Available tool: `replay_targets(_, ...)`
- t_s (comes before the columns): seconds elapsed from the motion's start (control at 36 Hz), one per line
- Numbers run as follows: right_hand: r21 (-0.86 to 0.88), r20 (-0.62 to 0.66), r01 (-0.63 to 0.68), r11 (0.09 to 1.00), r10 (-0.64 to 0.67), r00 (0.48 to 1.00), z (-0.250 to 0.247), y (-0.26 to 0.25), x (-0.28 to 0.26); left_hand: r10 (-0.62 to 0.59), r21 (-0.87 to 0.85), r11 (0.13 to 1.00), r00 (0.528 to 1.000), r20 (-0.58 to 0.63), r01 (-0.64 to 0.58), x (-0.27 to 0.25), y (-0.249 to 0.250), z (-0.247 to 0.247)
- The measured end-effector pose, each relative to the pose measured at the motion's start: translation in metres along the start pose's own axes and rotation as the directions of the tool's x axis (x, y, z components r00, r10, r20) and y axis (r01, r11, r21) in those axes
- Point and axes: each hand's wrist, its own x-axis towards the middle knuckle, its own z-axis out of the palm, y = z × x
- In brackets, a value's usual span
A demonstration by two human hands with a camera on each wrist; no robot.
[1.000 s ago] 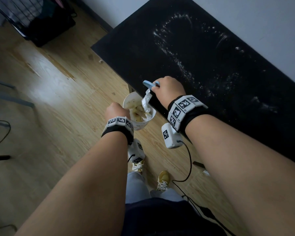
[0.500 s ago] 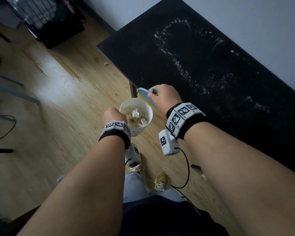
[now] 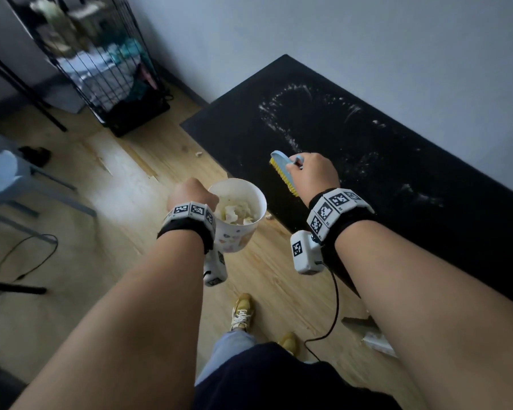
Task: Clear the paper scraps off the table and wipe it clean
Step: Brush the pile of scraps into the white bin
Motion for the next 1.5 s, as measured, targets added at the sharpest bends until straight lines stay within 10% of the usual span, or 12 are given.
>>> replay_targets(0.64, 0.044, -0.294, -0.379, 0.925, 0.374, 0.880, -0.144, 0.157, -0.026, 0.338, -0.145, 0.937, 0.932, 0.130, -0.319, -0.060, 0.219, 0.073)
replay_targets(1.11, 0.288, -0.463, -0.741, 0.607, 0.765, 0.447, -0.217, 0.304, -0.051, 0.656, -0.059, 0.721, 0.653, 0.378, -0.691, -0.110, 0.428, 0.192)
replay_targets(1.5, 0.447, -0.486, -0.760, 0.472, 0.842, 0.236, -0.234, 0.369, -0.080, 0.733, -0.101, 0.610, 0.511, 0.450, -0.786, -0.178, 0.532, 0.271)
